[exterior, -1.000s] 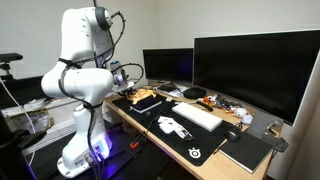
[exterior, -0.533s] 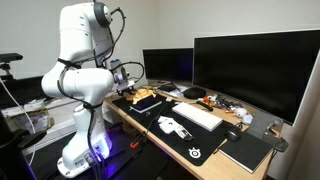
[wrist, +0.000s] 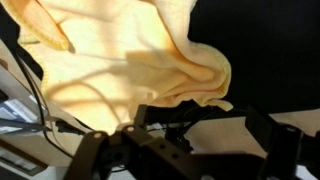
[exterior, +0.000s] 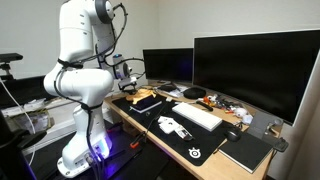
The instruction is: Remove the orange towel from the top of the book, lay the towel flat on the desk
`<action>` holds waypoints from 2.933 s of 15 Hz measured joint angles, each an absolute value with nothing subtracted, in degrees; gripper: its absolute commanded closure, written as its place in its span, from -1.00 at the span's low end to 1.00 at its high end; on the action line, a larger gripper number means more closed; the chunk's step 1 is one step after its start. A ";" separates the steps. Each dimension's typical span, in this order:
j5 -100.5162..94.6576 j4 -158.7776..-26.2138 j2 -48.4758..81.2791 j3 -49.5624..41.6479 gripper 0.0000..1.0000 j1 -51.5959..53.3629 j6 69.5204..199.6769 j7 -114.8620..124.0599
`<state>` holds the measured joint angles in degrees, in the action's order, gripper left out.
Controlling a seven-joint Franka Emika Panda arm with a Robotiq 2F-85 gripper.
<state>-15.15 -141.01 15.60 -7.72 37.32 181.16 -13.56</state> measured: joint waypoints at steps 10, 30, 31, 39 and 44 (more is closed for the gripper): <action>-12.39 -136.14 15.46 4.66 -1.00 21.10 179.37 -13.66; -9.18 -126.23 23.37 9.58 -1.00 5.43 167.43 -13.49; -9.18 -125.57 23.93 9.40 -1.00 5.42 166.77 -13.41; -9.18 -122.04 27.97 8.02 0.01 5.51 162.60 -13.32; -9.18 -121.57 28.53 8.01 0.77 5.74 162.59 -13.32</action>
<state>-9.18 -121.57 28.53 8.01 5.74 162.59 -13.32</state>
